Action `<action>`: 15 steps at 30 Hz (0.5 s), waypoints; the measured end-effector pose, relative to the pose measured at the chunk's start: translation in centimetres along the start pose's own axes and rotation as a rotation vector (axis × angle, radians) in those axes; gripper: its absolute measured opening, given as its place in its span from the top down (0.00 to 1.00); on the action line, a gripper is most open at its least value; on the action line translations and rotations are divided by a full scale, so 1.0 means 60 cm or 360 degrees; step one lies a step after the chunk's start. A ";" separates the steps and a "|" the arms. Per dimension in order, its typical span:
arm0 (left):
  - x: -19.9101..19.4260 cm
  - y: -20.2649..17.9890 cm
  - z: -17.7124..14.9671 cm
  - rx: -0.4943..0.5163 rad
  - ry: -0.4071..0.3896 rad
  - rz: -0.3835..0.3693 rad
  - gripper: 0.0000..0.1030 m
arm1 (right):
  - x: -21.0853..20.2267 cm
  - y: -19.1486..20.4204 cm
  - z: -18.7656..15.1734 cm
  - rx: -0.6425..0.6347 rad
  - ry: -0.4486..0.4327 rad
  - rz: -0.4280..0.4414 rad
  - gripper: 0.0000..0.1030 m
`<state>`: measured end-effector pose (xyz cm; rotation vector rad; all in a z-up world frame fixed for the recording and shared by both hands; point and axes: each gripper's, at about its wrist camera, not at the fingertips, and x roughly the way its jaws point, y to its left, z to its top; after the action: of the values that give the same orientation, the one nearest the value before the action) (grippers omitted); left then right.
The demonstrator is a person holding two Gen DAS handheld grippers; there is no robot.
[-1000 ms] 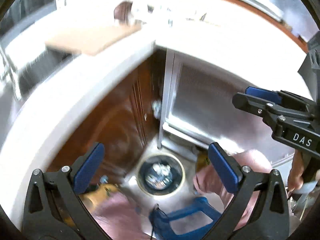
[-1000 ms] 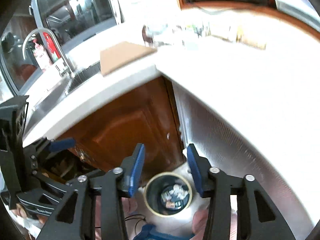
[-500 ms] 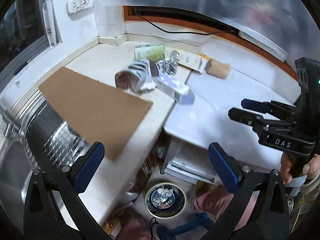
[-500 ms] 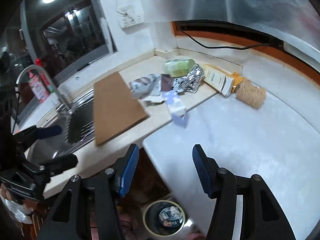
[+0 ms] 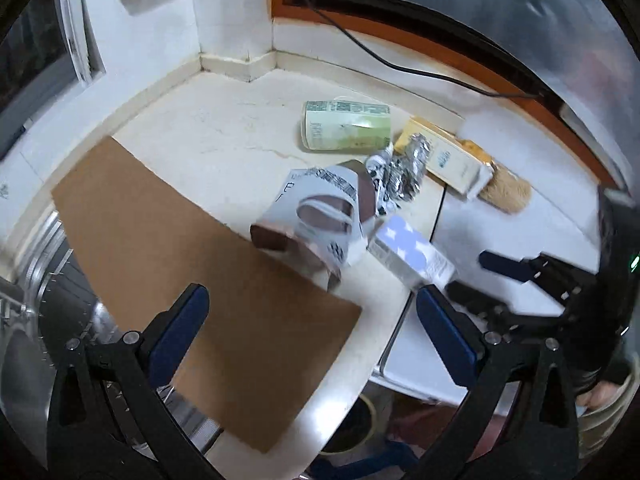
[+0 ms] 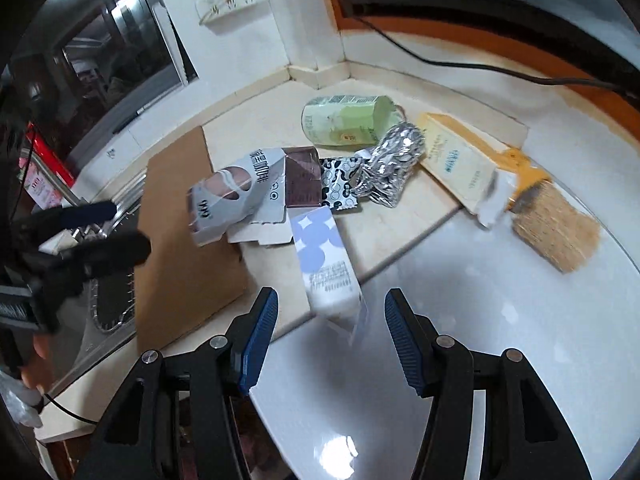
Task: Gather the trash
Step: 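Grasp the white-and-blue box with the right gripper while the left grasps the grey snack wrapper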
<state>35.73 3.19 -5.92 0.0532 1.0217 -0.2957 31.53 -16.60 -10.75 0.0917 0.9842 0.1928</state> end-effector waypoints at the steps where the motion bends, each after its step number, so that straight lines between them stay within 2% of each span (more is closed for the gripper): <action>1: 0.010 0.007 0.008 -0.0023 0.0010 -0.0026 0.01 | 0.011 0.001 0.005 -0.0004 0.0011 -0.0007 0.45; 9: 0.067 0.025 0.026 -0.0128 0.0053 -0.0153 0.01 | 0.089 0.007 0.034 -0.0035 0.0065 -0.0017 0.47; 12: 0.089 0.025 0.027 -0.0148 0.0069 -0.0166 0.07 | 0.106 0.008 0.037 -0.0052 0.0070 -0.0027 0.57; 15: 0.109 0.033 0.029 -0.0209 0.0078 -0.0203 0.16 | 0.111 0.007 0.035 -0.0051 0.0068 -0.0017 0.59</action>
<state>40.90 3.36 -10.72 -0.1241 1.0928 -0.3438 36.83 -14.80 -14.97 0.0531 1.0234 0.2017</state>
